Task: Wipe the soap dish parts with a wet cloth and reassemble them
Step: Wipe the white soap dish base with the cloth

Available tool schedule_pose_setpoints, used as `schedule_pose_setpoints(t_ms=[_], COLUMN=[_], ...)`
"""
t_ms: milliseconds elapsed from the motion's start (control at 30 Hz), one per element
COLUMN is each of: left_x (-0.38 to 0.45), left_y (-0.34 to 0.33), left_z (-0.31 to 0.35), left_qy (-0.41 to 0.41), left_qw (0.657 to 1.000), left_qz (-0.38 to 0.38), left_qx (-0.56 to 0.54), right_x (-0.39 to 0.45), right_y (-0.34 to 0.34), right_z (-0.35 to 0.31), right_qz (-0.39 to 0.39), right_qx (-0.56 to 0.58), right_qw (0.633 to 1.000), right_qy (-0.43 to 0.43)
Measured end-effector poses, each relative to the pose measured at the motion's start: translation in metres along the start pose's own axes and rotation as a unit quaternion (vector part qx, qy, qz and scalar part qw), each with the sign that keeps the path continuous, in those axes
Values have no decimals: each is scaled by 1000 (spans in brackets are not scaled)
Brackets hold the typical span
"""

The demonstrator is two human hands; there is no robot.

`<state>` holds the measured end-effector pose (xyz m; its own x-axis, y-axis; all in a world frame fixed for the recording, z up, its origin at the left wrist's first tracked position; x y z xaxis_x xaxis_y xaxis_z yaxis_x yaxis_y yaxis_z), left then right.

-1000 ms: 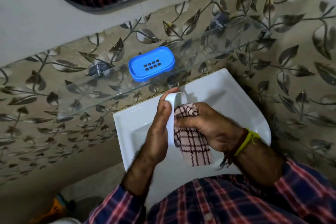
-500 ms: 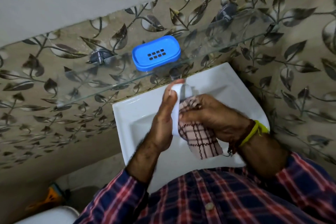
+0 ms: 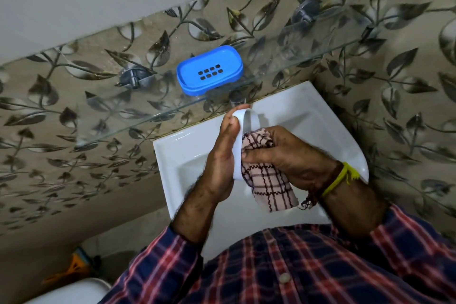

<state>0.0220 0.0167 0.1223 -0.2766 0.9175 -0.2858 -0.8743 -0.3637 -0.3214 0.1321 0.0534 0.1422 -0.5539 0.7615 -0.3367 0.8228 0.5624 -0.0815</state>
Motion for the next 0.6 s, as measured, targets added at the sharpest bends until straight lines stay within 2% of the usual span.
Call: schedule_pose_setpoints(t_ms=[200, 367, 467, 533, 600], left_x=[-1, -1, -4, -5, -6], left_y=[-3, 0, -3, -5, 1], left_z=[1, 2, 6, 10, 19], left_qy=[39, 93, 108, 78, -29], left_qw=[998, 987, 983, 986, 983], left_qz=[43, 132, 151, 146, 144], left_qx=[-26, -14, 4, 38, 114], right_x=[-4, -8, -5, -2, 2], right_y=[-2, -1, -5, -7, -6], right_z=[1, 3, 2, 2, 0], right_qz=[-68, -85, -43, 13, 25], right_qx=[-77, 0, -21, -4, 105], right_qw=[993, 995, 995, 996, 994], right_qy=[61, 60, 91, 85, -2])
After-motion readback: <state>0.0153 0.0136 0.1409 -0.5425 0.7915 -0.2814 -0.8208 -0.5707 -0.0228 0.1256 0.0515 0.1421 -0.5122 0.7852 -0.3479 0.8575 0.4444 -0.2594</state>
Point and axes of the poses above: each hand's wrist, its own x-axis towards the middle knuckle, its own y-axis out of the back of the hand, z = x × y, the point moved 4 cm from there along x, towards the middle knuckle, and after that the axes turned 11 degrees about z, right-handed, at the moved point
